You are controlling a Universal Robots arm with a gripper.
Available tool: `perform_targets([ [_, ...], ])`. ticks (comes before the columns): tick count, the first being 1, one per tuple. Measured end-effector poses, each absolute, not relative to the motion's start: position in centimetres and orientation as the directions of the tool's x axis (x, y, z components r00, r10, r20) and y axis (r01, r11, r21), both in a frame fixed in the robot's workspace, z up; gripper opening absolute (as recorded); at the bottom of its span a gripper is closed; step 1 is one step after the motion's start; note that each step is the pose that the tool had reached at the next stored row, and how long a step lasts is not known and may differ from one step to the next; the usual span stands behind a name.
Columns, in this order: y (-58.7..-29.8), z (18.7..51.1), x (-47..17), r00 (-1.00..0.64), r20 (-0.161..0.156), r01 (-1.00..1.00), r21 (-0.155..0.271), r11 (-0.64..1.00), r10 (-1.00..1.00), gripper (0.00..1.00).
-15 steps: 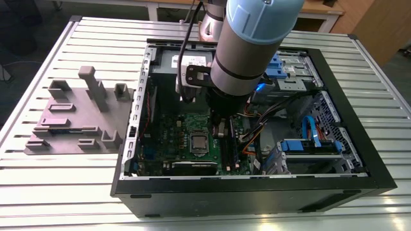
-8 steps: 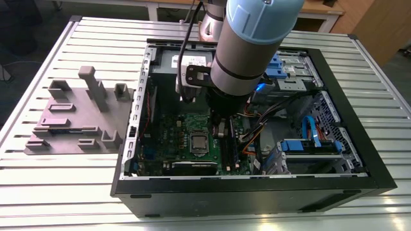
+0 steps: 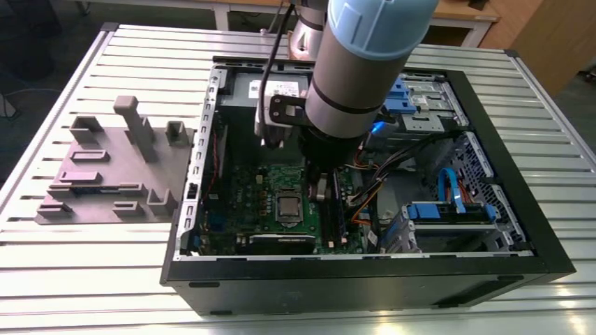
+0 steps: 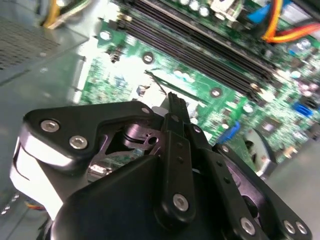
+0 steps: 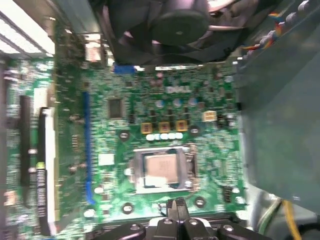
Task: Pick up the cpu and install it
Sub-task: 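Install the first cpu locking lever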
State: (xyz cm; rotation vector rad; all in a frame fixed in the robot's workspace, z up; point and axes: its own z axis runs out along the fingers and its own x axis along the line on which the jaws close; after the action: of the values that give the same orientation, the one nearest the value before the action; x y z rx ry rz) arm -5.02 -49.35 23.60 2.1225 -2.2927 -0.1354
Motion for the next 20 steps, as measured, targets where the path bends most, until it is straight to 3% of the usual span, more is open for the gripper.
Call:
perform_targets([
  [2, -49.34, 23.55, -5.02, -0.079, -0.023, -0.995, 0.071, 0.077, -0.997, 0.11],
  [20, -49.42, 22.74, -4.95, -0.03, -0.002, -0.997, 0.07, 0.03, -1.0, 0.11],
])
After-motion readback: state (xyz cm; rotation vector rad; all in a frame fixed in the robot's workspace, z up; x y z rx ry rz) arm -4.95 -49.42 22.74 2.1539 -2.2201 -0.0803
